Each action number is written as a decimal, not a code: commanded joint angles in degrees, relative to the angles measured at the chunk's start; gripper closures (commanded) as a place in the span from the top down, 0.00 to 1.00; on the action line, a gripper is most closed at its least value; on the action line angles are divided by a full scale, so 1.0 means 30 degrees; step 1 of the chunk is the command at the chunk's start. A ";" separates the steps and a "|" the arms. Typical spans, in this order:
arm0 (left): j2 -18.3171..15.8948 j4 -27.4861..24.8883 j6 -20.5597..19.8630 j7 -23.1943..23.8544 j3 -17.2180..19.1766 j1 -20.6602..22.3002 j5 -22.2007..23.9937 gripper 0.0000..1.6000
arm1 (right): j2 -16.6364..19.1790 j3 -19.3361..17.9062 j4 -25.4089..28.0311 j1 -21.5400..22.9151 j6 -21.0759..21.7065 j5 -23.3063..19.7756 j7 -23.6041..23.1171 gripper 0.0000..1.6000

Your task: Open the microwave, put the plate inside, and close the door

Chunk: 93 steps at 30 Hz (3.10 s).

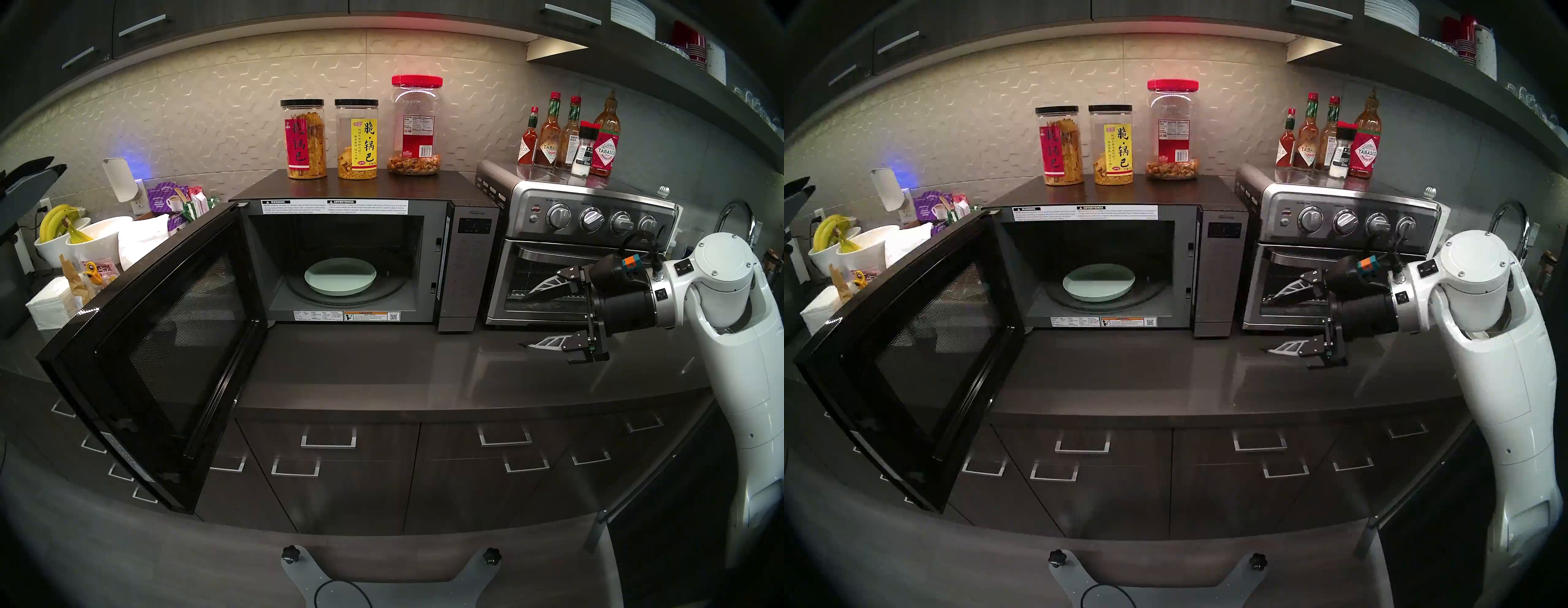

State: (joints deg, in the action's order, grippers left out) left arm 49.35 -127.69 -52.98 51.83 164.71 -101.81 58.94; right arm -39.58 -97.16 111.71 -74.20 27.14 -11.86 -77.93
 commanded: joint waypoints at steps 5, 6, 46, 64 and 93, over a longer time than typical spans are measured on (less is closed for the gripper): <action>-0.0117 0.0100 -0.0037 0.1890 0.0098 0.0504 0.0080 1.00 | 0.0062 -0.0050 -0.0017 0.0252 0.0045 -0.0197 -0.0159 1.00; -0.0117 0.0100 -0.0037 0.1890 0.0098 0.0504 0.0080 1.00 | 0.0062 -0.0050 -0.0017 0.0252 0.0045 -0.0197 -0.0159 1.00; 0.1701 0.1953 -0.0673 0.0677 0.0098 0.1526 0.0325 1.00 | 0.0112 -0.0055 0.0030 0.0154 -0.0019 -0.0156 -0.0052 1.00; 0.1790 0.3372 -0.0673 0.0525 0.0098 0.0359 -0.1675 1.00 | 0.0130 -0.0052 0.0033 0.0127 -0.0056 -0.0128 -0.0056 1.00; 0.3441 0.1981 0.1022 0.1877 0.0098 -0.4768 -0.4277 1.00 | 0.0141 -0.0055 0.0024 0.0145 -0.0075 -0.0147 -0.0096 1.00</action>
State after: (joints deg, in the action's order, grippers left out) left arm 58.95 -120.14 -52.85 51.77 164.69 -111.19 46.91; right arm -39.09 -97.09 111.71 -74.27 26.82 -11.99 -78.16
